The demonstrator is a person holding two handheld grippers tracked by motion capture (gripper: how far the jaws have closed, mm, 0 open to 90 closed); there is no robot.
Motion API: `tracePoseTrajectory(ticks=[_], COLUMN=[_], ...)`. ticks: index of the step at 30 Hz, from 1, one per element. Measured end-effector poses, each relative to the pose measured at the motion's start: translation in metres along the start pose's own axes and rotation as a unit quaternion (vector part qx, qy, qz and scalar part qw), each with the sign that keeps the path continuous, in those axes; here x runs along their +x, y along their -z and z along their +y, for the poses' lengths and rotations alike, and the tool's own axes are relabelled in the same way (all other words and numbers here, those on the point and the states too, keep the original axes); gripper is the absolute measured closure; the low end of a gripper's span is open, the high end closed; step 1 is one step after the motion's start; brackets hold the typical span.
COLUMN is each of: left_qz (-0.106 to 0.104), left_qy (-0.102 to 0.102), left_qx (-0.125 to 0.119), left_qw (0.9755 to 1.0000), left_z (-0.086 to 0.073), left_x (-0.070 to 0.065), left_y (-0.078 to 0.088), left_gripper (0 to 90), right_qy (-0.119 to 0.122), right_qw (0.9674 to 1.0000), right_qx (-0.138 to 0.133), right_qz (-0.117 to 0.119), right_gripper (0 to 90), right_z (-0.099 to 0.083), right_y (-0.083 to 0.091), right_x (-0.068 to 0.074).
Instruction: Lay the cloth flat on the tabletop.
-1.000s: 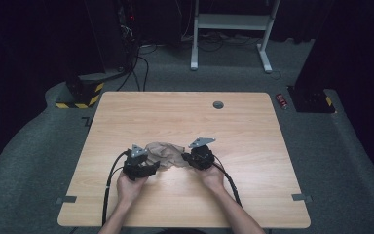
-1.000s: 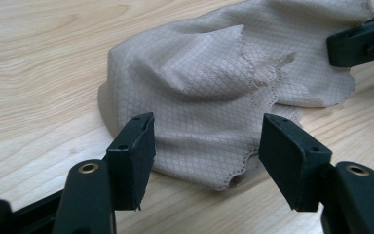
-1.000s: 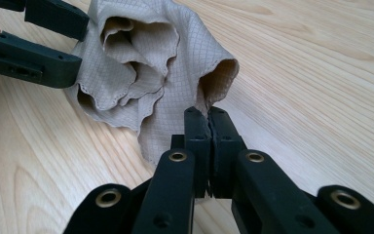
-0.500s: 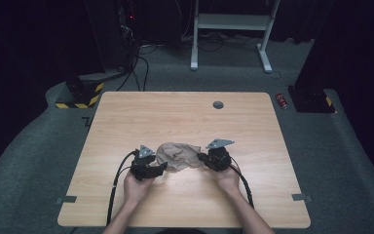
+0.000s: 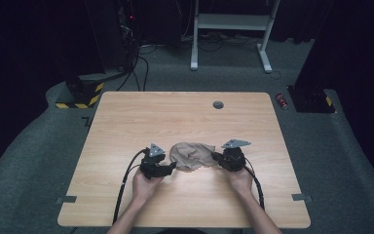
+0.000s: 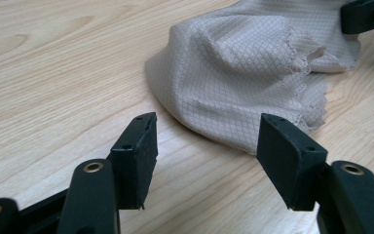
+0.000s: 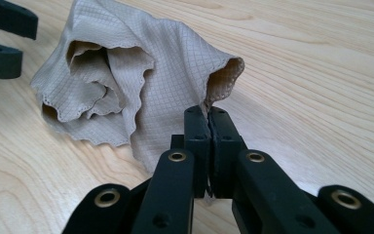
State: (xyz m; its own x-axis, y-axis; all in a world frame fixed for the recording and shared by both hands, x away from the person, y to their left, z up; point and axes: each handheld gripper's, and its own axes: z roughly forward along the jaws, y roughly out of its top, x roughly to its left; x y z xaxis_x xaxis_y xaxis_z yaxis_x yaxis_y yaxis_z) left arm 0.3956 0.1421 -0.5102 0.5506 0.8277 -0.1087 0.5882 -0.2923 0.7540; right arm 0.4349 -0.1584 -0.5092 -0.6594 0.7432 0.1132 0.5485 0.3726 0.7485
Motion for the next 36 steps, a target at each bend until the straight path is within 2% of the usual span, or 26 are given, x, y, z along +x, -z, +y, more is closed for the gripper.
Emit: tracePoseTrajectory(ticks=[3,4,5,7,9,10,13,15,16,19,20,24,27,29,30,32,34,36], left_qz=[0.0,-0.002,-0.003,-0.005,-0.009,-0.009,-0.016,-0.024,-0.025,-0.019,-0.014,-0.009,-0.001,0.004,0.004,0.006,0.007,0.008], left_qy=[-0.001,-0.001,-0.002,-0.01,-0.024,-0.024,-0.025,-0.021,-0.023,-0.028,-0.032,-0.044,-0.055,-0.062,-0.062,-0.067,-0.081,-0.083], left_qx=[-0.003,-0.004,-0.004,-0.002,0.001,0.001,-0.009,-0.011,-0.004,0.005,0.008,0.018,0.025,0.028,0.028,0.029,0.033,0.034], left_qw=[1.0,1.0,1.0,0.9999,0.9997,0.9997,0.9995,0.9994,0.9994,0.9994,0.9994,0.9989,0.9981,0.9977,0.9977,0.9973,0.9961,0.996], left_z=[0.002,0.003,0.004,0.007,0.011,0.011,0.016,0.017,0.016,0.015,0.015,0.015,0.014,0.014,0.014,0.013,0.013,0.012], left_x=[-0.004,-0.005,-0.007,-0.01,-0.015,-0.015,-0.019,-0.022,-0.024,-0.026,-0.028,-0.031,-0.032,-0.031,-0.031,-0.031,-0.032,-0.032], left_y=[-0.001,-0.002,-0.002,-0.003,-0.001,-0.001,0.0,-0.002,-0.007,-0.012,-0.014,-0.017,-0.019,-0.02,-0.02,-0.02,-0.019,-0.019], left_gripper=[40.2,40.2,39.6,39.3,39.1,39.0,39.2,39.4,39.5,39.1,38.8,38.7,42.9,46.2,47.6,49.5,55.8,58.0], right_qy=[-0.005,-0.005,-0.008,-0.01,-0.017,-0.017,-0.006,0.01,0.029,0.034,0.036,0.035,0.045,0.049,0.049,0.052,0.058,0.058], right_qw=[1.0,1.0,1.0,0.9999,0.9997,0.9997,0.9994,0.9995,0.9994,0.9994,0.9992,0.9991,0.9985,0.998,0.998,0.9978,0.9976,0.9978], right_qx=[0.002,0.003,0.002,0.0,-0.013,-0.013,-0.031,-0.029,-0.019,-0.004,0.006,0.015,0.026,0.038,0.038,0.038,0.036,0.032], right_qz=[-0.001,-0.002,-0.004,-0.004,-0.016,-0.016,-0.017,-0.007,0.003,0.011,0.013,0.018,0.018,0.014,0.014,0.016,0.012,0.01], right_gripper=[86.0,83.9,77.4,74.1,69.1,69.1,68.5,68.5,68.5,68.3,67.7,67.5,71.2,83.4,83.4,89.1,89.7,89.7], right_z=[-0.001,-0.002,-0.002,-0.002,-0.001,-0.001,-0.001,0.0,0.0,0.0,0.0,-0.001,-0.001,-0.002,-0.002,-0.002,0.0,0.0], right_y=[0.0,0.0,0.002,0.004,0.015,0.015,0.027,0.028,0.023,0.016,0.006,-0.005,-0.013,-0.017,-0.017,-0.016,-0.012,-0.01], right_x=[-0.002,-0.003,-0.002,-0.002,-0.002,-0.002,0.003,0.011,0.019,0.027,0.031,0.034,0.036,0.036,0.036,0.034,0.033,0.032])
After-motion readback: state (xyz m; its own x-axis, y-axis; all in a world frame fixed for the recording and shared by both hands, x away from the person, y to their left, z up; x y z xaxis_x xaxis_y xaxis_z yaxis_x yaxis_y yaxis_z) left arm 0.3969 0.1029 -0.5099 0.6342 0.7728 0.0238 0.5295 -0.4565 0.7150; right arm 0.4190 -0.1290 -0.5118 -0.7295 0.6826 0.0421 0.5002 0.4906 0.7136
